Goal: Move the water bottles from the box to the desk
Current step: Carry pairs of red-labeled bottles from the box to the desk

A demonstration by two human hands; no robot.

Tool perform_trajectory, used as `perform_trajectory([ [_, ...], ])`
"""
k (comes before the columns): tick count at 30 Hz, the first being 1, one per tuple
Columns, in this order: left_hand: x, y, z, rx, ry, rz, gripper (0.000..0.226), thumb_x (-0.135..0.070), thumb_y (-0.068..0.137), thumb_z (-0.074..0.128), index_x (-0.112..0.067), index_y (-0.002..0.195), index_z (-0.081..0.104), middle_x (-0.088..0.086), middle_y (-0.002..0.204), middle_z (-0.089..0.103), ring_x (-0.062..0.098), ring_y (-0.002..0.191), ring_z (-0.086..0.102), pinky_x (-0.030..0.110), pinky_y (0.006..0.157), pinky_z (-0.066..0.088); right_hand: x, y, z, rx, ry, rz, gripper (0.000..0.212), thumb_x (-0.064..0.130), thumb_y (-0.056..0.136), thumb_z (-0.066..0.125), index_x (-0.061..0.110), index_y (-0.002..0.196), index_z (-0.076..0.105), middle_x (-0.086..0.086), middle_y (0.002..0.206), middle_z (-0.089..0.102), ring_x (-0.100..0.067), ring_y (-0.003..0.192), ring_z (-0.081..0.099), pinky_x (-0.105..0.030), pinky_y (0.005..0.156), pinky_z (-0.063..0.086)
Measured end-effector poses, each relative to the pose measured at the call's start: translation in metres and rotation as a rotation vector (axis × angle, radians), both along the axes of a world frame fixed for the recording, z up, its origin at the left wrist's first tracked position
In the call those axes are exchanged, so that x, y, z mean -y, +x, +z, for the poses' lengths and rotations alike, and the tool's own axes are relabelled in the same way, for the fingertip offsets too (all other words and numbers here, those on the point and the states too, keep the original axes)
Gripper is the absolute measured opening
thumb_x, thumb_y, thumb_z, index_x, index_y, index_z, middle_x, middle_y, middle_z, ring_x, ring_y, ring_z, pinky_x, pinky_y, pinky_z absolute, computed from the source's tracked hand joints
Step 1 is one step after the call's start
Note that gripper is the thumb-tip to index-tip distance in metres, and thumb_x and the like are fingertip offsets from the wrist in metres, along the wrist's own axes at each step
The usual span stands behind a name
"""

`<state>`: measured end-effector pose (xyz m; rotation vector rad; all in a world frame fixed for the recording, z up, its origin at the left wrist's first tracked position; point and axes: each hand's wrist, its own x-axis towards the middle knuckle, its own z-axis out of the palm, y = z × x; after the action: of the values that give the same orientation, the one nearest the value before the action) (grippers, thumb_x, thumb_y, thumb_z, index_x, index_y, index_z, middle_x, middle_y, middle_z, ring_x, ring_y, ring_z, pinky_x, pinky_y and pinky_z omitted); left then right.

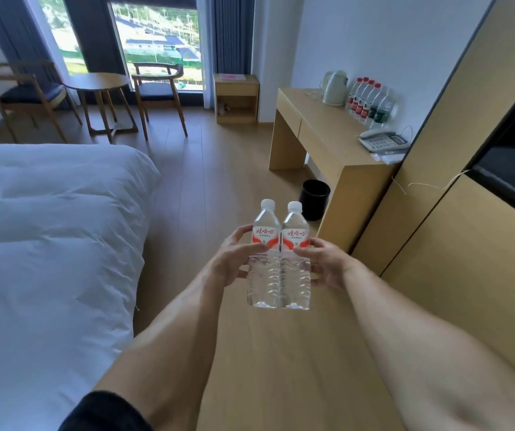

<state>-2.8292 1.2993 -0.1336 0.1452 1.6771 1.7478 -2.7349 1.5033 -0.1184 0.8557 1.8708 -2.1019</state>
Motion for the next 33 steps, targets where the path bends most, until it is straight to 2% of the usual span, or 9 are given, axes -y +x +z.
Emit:
perform_trajectory([
  [9, -0.026, -0.109, -0.010, -0.016, -0.056, 0.007, 0.068, -0.014, 0.083, 0.080, -0.030, 0.141, 0.048, 0.016, 0.122, 0.067, 0.037, 0.109, 0.067, 0.063, 0.099, 0.049, -0.027, -0.115, -0.020, -0.006, -0.044, 0.014, 0.051, 0.016, 0.082, 0.080, 0.020, 0.128, 0.059, -0.010, 0.118, 0.071, -0.032, 0.107, 0.068, -0.054, 0.088, 0.055],
  [19, -0.057, -0.283, 0.001, -0.011, -0.091, 0.193, 0.070, -0.013, 0.084, 0.078, -0.029, 0.144, 0.045, 0.017, 0.126, 0.064, 0.038, 0.111, 0.066, 0.065, 0.101, 0.048, -0.068, -0.326, -0.025, -0.017, -0.090, 0.193, 0.045, 0.016, 0.081, 0.080, 0.021, 0.122, 0.061, -0.008, 0.116, 0.071, -0.031, 0.107, 0.068, -0.058, 0.095, 0.052],
  [27, -0.094, -0.382, 0.007, -0.005, -0.082, 0.275, 0.068, -0.011, 0.084, 0.078, -0.030, 0.142, 0.048, 0.018, 0.122, 0.066, 0.038, 0.109, 0.067, 0.064, 0.100, 0.048, -0.109, -0.437, -0.020, -0.037, -0.126, 0.262, 0.048, 0.018, 0.081, 0.081, 0.020, 0.125, 0.061, -0.007, 0.117, 0.071, -0.029, 0.103, 0.067, -0.049, 0.081, 0.056],
  [29, -0.108, -0.404, 0.007, -0.003, -0.085, 0.251, 0.067, -0.010, 0.084, 0.077, -0.030, 0.141, 0.049, 0.018, 0.120, 0.068, 0.036, 0.104, 0.068, 0.060, 0.096, 0.052, -0.122, -0.454, -0.020, -0.037, -0.123, 0.245, 0.049, 0.018, 0.081, 0.081, 0.020, 0.126, 0.060, -0.007, 0.117, 0.071, -0.029, 0.104, 0.067, -0.049, 0.081, 0.056],
  [33, -0.143, -0.447, 0.006, 0.007, -0.073, 0.196, 0.068, -0.009, 0.083, 0.077, -0.030, 0.141, 0.050, 0.018, 0.119, 0.069, 0.034, 0.097, 0.069, 0.049, 0.079, 0.055, -0.152, -0.485, -0.021, -0.034, -0.098, 0.192, 0.049, 0.019, 0.081, 0.081, 0.021, 0.126, 0.060, -0.007, 0.116, 0.071, -0.029, 0.105, 0.068, -0.048, 0.078, 0.056],
])
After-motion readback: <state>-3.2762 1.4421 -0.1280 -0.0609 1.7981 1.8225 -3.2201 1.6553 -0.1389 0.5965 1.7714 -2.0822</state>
